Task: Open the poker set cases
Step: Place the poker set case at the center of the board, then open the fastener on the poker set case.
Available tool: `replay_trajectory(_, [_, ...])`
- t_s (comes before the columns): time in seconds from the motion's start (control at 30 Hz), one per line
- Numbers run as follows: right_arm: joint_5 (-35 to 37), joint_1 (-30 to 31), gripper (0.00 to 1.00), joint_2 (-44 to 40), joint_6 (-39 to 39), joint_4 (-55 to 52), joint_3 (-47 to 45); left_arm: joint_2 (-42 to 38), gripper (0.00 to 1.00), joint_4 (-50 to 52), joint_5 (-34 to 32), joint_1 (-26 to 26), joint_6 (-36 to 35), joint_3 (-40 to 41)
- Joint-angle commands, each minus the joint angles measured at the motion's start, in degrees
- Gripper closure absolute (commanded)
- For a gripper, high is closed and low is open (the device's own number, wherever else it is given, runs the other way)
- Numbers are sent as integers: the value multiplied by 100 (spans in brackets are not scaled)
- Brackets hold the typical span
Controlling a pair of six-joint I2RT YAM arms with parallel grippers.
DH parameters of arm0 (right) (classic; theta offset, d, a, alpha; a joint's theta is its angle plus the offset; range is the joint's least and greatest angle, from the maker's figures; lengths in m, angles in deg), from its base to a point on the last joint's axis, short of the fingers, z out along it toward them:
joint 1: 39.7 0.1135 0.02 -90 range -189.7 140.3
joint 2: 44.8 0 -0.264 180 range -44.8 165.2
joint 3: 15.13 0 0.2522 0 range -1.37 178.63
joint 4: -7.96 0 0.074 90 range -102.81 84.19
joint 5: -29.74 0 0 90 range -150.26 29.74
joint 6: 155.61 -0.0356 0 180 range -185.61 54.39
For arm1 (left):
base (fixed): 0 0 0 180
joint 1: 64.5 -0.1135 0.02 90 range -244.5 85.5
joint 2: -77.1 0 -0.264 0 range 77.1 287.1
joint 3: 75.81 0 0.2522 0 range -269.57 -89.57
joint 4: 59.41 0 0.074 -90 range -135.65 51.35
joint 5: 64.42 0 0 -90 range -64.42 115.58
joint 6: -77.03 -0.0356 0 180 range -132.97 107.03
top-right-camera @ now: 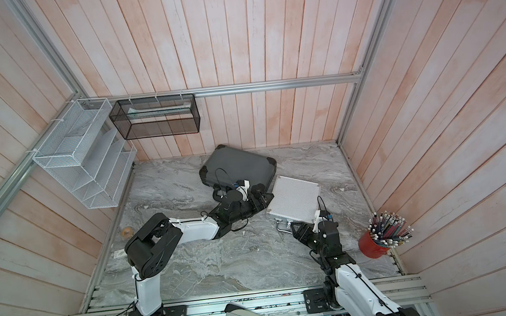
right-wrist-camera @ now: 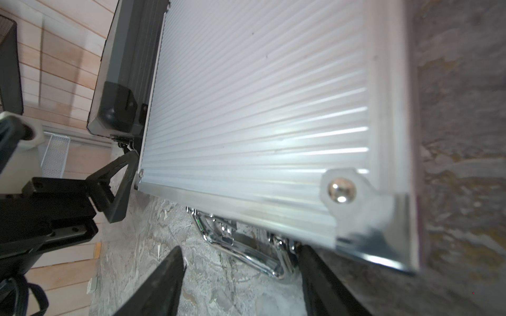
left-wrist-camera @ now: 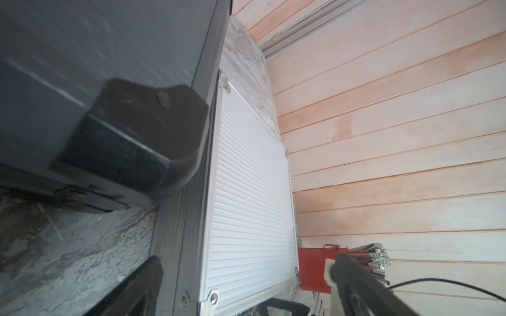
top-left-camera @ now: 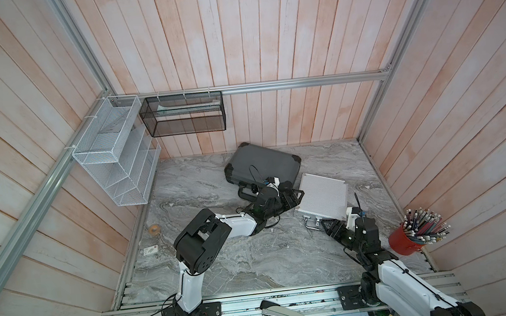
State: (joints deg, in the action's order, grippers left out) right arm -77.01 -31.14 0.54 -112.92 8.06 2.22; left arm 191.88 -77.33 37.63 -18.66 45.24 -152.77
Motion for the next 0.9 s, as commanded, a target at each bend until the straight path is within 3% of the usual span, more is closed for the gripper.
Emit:
replay_trajectory(0.0, [29, 197, 32, 121, 221, 386, 215, 192, 0, 502, 139, -14, -499, -259])
replay_trajectory(0.23, [137, 235, 31, 279, 380, 224, 436, 416, 3, 1147, 122, -18, -1090, -674])
replay_trajectory(0.5, [604, 235, 31, -385, 293, -472, 352, 622, 10, 1525, 114, -49, -1557, -994])
replay_trajectory(0.63, [410, 234, 31, -472, 332, -341, 342, 769, 15, 1662, 164, -49, -1707, -1179])
replay_trajectory(0.87, [58, 431, 31, 77, 464, 156, 444, 936, 22, 1774, 216, -48, -1779, -1309])
